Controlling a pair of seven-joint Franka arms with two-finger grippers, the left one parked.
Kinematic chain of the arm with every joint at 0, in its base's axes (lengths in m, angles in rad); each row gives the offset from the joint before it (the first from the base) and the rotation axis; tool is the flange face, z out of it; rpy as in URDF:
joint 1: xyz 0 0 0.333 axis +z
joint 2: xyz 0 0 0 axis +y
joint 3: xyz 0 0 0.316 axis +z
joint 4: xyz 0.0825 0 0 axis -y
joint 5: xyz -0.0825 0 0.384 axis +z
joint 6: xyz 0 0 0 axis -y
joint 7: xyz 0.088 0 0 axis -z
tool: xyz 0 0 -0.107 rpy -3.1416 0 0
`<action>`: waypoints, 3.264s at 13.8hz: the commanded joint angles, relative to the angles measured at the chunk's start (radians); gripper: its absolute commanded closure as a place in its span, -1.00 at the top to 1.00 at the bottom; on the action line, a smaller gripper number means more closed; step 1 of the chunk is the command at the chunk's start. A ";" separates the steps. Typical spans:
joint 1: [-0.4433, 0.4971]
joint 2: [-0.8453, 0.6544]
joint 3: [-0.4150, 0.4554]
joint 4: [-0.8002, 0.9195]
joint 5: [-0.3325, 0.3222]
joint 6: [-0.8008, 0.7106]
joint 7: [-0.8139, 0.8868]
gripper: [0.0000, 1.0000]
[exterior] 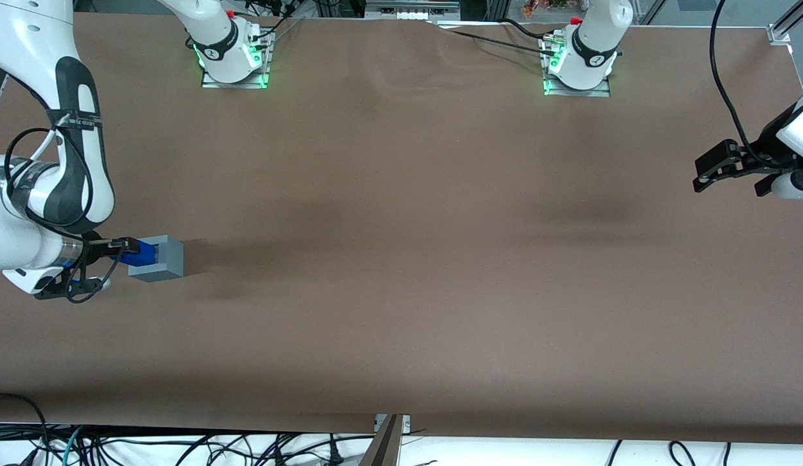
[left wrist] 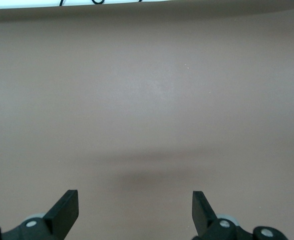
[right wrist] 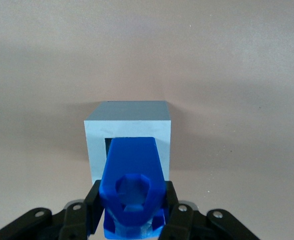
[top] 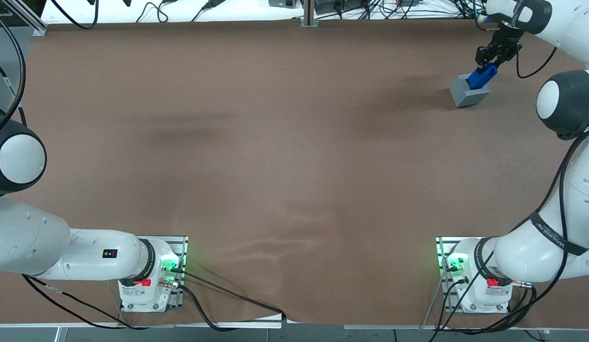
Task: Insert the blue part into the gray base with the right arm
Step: 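Lower the blue block into the gray base's hole, then open the right gripper and pull it away from the block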
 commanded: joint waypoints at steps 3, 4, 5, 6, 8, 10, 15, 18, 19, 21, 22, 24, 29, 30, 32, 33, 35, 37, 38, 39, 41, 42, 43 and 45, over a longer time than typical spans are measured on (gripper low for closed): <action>0.012 0.016 0.002 -0.043 0.008 0.003 0.017 -0.32; 0.012 0.016 0.002 -0.044 0.008 0.003 0.018 -0.33; 0.015 0.016 0.002 -0.049 0.006 0.003 0.020 -0.33; 0.016 0.016 0.002 -0.056 0.006 0.003 0.020 -0.33; 0.016 0.016 0.002 -0.073 0.005 0.003 0.021 -0.33; 0.018 0.016 0.002 -0.076 0.003 0.003 0.021 -0.33; 0.024 0.019 0.001 -0.076 0.000 0.009 0.021 -0.33; 0.024 0.019 -0.001 -0.064 -0.001 0.024 0.037 -0.32; 0.025 0.019 -0.001 -0.064 -0.015 0.032 0.040 -0.32; 0.025 0.019 0.001 -0.064 -0.023 0.034 0.066 -0.27; 0.025 0.019 0.001 -0.064 -0.023 0.034 0.066 -0.24; 0.025 0.019 0.001 -0.063 -0.023 0.034 0.066 0.15; 0.025 0.019 0.001 -0.057 -0.023 0.041 0.080 0.93; 0.025 0.017 0.001 -0.052 -0.023 0.038 0.080 0.93; 0.029 0.005 0.001 -0.034 -0.023 0.025 0.077 0.97; 0.029 -0.007 0.002 -0.014 -0.023 0.009 0.074 0.97; 0.027 -0.018 0.002 0.037 -0.018 -0.027 0.075 0.98; 0.025 -0.046 0.001 0.084 -0.011 -0.060 0.077 0.98; 0.025 -0.069 0.002 0.098 -0.009 -0.060 0.077 0.98; 0.025 -0.082 0.002 0.115 -0.009 -0.061 0.074 0.98; 0.027 -0.113 0.007 0.150 -0.021 -0.098 0.071 0.98; 0.033 -0.121 0.004 0.170 -0.021 -0.135 0.068 0.98; 0.038 -0.130 0.005 0.215 -0.021 -0.174 0.066 0.98; 0.041 -0.129 0.009 0.308 -0.021 -0.228 0.069 0.98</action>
